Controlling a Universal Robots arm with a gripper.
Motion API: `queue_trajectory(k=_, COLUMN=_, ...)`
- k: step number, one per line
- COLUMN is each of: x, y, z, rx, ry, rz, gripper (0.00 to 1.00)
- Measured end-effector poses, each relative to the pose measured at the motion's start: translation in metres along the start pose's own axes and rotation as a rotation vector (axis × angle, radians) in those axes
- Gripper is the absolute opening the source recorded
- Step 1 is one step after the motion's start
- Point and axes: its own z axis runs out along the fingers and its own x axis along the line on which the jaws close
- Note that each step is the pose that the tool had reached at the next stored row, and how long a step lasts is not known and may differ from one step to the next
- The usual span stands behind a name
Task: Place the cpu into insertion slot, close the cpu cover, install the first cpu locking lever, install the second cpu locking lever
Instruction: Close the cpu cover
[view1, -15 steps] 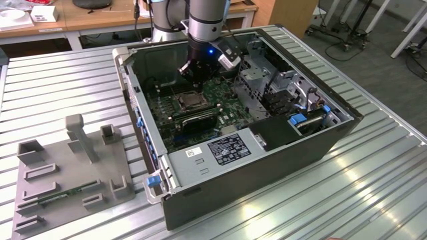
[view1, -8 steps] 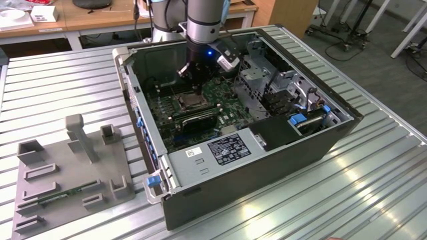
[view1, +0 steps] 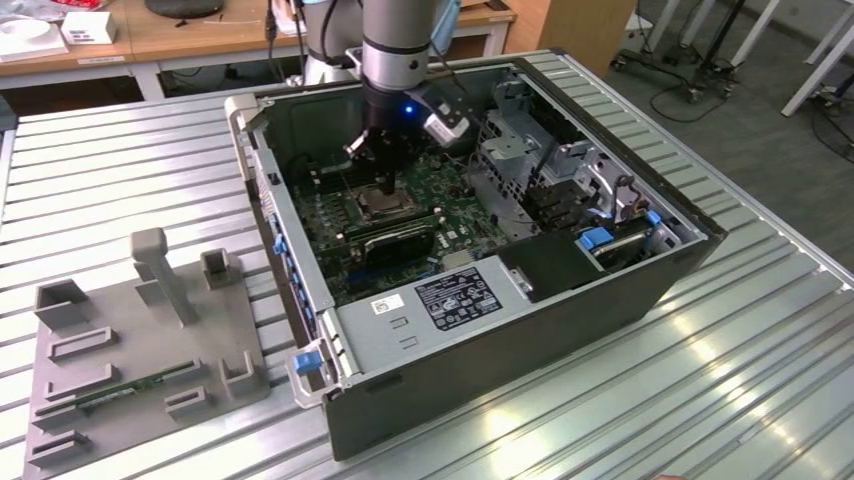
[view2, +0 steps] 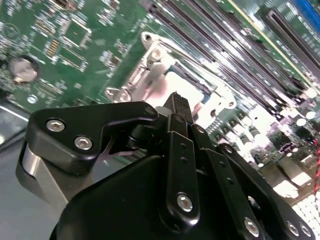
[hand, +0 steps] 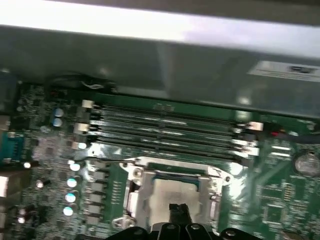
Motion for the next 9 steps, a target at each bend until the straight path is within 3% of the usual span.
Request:
queue_trajectory(k=6, x=0.0176, y=0.0022, z=0.0010, rx=0.0019, ry=-0.0001, rz=-0.001, gripper=0.11)
queue_trajectory(k=9, x=0.0220, y=0.0028, z=0.0012, rx=0.0019, ry=-0.0004, rz=-0.001, gripper=0.11)
